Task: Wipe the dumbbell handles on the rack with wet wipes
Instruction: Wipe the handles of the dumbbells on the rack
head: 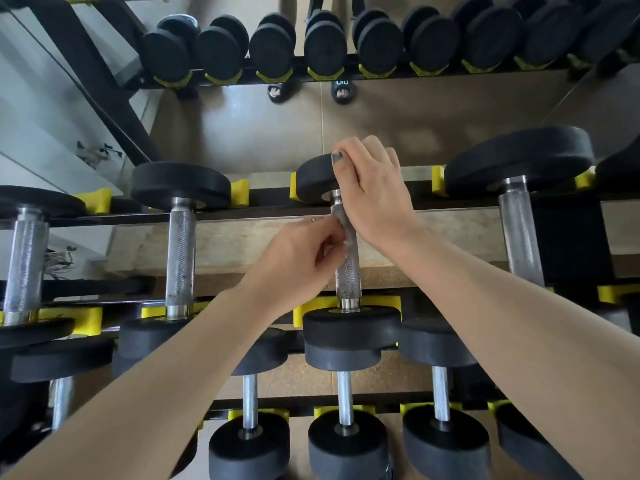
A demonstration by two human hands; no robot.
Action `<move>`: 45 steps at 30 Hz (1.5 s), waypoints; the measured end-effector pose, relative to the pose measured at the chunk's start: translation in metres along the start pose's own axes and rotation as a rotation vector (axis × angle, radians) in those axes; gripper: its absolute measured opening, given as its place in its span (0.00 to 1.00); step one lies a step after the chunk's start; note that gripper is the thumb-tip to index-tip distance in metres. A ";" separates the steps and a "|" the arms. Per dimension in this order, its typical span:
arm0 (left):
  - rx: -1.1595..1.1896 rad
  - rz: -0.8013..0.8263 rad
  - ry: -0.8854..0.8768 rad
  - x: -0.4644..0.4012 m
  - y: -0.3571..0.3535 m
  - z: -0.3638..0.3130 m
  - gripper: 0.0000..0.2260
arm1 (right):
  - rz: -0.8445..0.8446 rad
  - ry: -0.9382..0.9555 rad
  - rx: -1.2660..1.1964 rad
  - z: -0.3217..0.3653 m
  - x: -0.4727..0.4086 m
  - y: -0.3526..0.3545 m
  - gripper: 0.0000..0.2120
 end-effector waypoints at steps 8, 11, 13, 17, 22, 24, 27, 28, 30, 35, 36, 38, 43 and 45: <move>-0.069 -0.054 0.008 -0.002 0.008 0.005 0.04 | -0.017 -0.011 0.010 0.000 0.001 0.001 0.12; 0.083 -0.185 0.163 -0.016 0.012 0.013 0.05 | -0.008 -0.005 0.016 0.001 0.000 0.000 0.12; 0.063 -0.120 0.064 -0.011 0.005 -0.001 0.06 | -0.012 -0.009 0.009 0.000 0.000 0.000 0.12; -0.017 0.120 -0.197 0.016 -0.006 -0.026 0.07 | -0.019 -0.023 -0.007 -0.001 0.000 0.001 0.12; -0.128 0.109 -0.156 0.002 0.003 -0.016 0.05 | -0.011 -0.013 -0.003 0.000 0.001 0.001 0.12; -0.087 -0.106 -0.048 -0.013 0.018 -0.008 0.03 | -0.020 -0.010 0.002 0.000 0.001 0.001 0.13; -0.023 -0.118 -0.015 -0.009 0.005 -0.010 0.02 | -0.016 -0.017 -0.009 -0.001 0.001 0.000 0.14; -0.026 -0.073 -0.059 -0.002 -0.003 -0.015 0.01 | -0.018 -0.019 -0.016 -0.001 0.001 0.000 0.14; -0.088 0.023 -0.187 0.013 -0.012 -0.027 0.05 | -0.027 -0.019 -0.018 -0.002 0.001 0.001 0.14; -0.132 0.208 -0.322 0.015 -0.007 -0.032 0.08 | -0.012 -0.020 -0.014 -0.001 0.001 0.000 0.16; -0.139 0.198 -0.302 0.009 -0.003 -0.028 0.06 | -0.013 -0.021 -0.016 -0.001 0.001 0.000 0.17; -0.090 0.027 -0.165 -0.007 0.015 -0.013 0.04 | -0.016 -0.025 -0.020 0.000 0.001 0.000 0.19; 0.077 -0.083 0.095 -0.013 0.004 0.002 0.04 | -0.023 -0.025 -0.020 0.000 0.001 0.000 0.20; 0.051 0.019 -0.022 0.001 -0.006 -0.008 0.04 | -0.027 -0.025 -0.021 -0.002 0.001 -0.001 0.19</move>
Point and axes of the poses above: each hand's wrist, its own x-axis away from the middle knuckle, its own y-axis out of the back of the hand, z = x × y, the point moved 8 cm from there along -x, towards the middle knuckle, and after that the axes turned 7 degrees about -z, right-handed, at the moved point
